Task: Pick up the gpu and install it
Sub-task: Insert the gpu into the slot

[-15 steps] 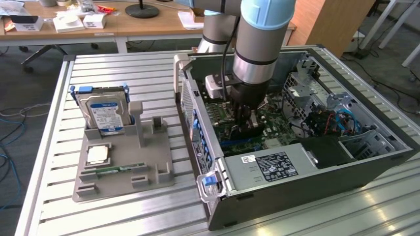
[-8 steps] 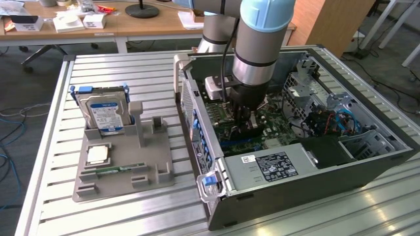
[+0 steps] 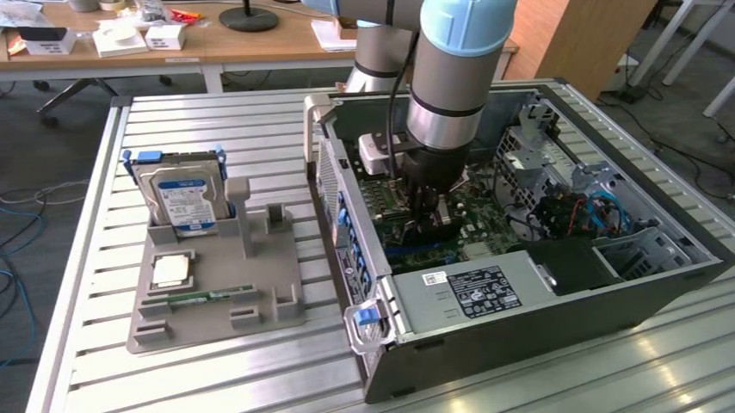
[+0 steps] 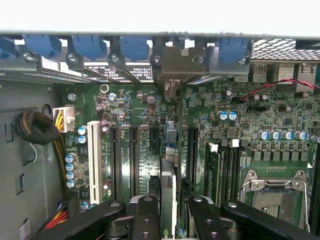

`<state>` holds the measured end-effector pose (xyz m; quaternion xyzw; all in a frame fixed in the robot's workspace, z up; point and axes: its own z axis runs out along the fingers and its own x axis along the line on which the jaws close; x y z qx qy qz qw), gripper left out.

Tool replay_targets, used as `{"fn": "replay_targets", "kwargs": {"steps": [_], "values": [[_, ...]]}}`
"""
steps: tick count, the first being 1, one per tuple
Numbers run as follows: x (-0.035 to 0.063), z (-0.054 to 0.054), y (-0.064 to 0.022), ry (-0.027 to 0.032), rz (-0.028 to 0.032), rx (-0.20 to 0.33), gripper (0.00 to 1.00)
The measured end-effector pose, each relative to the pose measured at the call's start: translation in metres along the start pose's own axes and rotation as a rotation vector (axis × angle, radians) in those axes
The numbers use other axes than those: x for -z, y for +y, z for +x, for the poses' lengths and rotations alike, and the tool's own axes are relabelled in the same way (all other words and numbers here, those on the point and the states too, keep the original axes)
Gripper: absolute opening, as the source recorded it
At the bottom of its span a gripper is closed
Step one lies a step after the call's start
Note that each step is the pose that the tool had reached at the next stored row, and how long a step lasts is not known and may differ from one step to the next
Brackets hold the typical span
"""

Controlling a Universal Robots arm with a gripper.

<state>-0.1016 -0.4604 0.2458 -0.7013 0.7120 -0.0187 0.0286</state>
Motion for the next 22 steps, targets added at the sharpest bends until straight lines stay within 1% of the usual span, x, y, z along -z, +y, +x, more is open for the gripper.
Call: {"fn": "replay_targets", "kwargs": {"steps": [22], "values": [[-0.0011,0.0,0.0012,0.0,0.0,0.0,0.26]]}}
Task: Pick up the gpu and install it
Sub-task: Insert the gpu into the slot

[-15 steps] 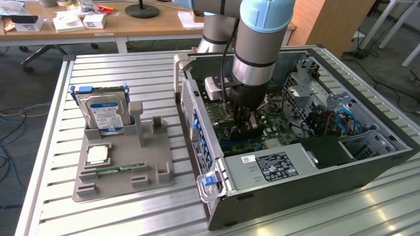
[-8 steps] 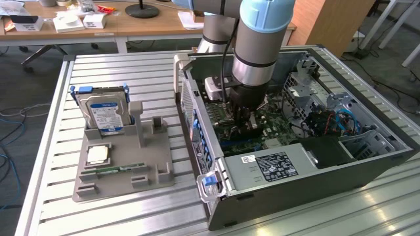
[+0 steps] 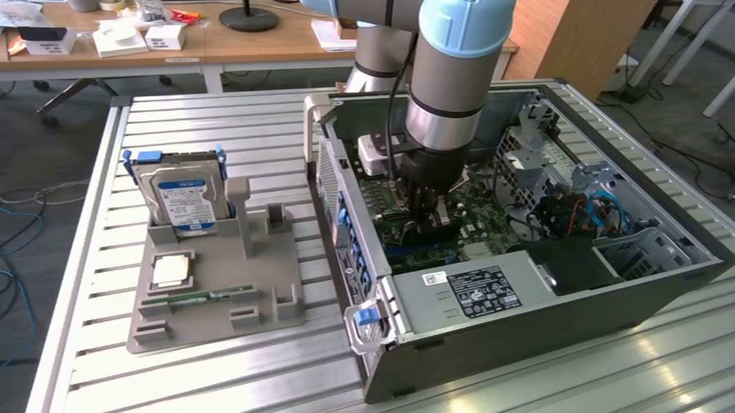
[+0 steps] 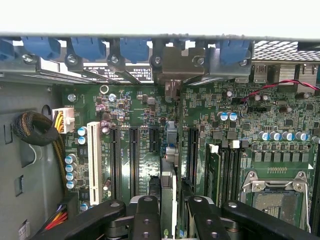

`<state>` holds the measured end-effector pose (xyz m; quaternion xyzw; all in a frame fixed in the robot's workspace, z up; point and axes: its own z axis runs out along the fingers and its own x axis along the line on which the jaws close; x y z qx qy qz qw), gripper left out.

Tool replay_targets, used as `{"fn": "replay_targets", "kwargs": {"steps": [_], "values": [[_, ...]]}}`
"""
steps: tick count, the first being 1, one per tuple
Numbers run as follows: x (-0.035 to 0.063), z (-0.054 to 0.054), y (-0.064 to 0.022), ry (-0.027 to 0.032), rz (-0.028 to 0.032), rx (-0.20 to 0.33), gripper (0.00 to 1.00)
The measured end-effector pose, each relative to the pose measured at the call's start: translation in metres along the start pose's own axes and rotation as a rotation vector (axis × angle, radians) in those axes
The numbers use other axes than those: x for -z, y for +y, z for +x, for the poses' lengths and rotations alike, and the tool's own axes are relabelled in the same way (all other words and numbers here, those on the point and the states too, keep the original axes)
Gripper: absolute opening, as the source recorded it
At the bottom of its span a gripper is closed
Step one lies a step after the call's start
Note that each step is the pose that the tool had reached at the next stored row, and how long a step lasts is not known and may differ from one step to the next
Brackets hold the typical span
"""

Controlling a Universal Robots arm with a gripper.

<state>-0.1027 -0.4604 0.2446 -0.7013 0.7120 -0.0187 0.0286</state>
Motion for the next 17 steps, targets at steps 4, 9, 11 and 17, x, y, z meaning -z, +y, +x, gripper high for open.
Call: {"fn": "replay_targets", "kwargs": {"steps": [4,9,11,17], "values": [[0.0,0.0,0.0,0.0,0.0,0.0,0.26],[0.0,0.0,0.0004,0.0,0.0002,0.0,0.26],[0.0,0.0,0.0004,0.0,0.0002,0.0,0.26],[0.0001,0.0001,0.0014,-0.0001,0.0012,0.0,0.26]]}}
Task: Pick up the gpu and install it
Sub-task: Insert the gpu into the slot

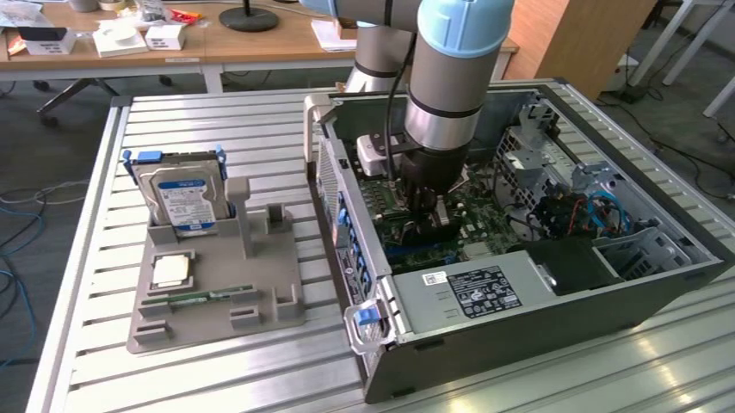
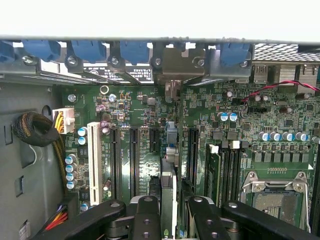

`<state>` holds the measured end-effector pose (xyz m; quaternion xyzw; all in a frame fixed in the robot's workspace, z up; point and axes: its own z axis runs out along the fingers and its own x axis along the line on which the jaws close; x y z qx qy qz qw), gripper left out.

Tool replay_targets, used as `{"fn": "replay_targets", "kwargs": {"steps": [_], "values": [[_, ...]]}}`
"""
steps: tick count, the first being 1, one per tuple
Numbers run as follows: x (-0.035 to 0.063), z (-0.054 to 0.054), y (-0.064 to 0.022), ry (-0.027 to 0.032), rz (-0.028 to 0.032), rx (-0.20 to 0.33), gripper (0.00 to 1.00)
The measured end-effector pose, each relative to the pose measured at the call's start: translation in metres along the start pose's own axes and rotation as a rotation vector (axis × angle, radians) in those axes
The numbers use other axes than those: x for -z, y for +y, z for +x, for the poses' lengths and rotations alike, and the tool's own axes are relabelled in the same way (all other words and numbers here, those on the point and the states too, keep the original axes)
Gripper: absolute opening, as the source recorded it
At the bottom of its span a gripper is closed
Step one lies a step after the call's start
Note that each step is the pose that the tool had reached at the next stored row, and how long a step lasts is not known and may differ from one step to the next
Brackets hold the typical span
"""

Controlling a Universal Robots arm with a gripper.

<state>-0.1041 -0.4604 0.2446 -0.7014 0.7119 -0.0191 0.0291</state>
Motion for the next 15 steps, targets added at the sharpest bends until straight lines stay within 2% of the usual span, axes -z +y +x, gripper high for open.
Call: {"fn": "replay_targets", "kwargs": {"steps": [15], "values": [[-0.0003,0.0001,0.0014,-0.0007,0.0017,0.0,0.26]]}}
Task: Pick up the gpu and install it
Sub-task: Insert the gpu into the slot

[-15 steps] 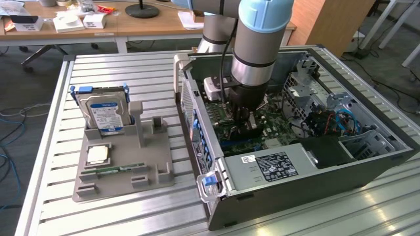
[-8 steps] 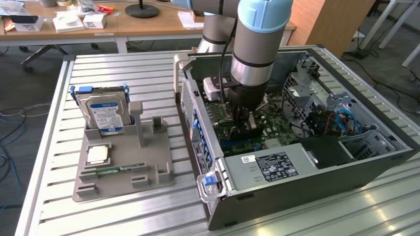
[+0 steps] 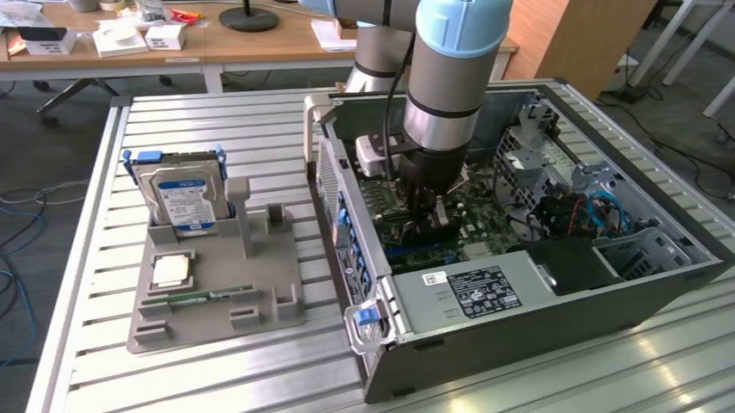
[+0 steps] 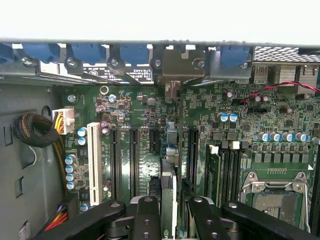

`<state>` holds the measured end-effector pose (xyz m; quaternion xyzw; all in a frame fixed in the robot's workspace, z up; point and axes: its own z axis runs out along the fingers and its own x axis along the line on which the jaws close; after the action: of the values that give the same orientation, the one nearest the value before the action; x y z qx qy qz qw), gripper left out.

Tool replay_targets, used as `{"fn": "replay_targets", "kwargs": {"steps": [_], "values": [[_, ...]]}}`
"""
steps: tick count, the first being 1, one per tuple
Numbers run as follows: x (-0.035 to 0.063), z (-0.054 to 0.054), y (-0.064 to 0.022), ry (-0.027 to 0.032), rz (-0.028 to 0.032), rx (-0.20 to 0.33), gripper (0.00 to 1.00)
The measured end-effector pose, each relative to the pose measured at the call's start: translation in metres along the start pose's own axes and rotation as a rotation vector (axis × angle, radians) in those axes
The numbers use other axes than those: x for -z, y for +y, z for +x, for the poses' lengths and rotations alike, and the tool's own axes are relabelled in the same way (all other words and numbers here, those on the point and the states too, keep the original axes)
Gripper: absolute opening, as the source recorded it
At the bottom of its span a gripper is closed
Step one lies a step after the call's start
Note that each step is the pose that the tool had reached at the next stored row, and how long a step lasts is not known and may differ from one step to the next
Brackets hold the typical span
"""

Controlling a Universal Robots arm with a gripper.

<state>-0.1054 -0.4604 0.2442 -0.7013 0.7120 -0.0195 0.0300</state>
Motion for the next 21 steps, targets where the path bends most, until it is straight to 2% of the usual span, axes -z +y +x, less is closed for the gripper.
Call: {"fn": "replay_targets", "kwargs": {"steps": [21], "values": [[-0.0032,0.0001,0.0002,0.0001,0.0,0.0,0.26]]}}
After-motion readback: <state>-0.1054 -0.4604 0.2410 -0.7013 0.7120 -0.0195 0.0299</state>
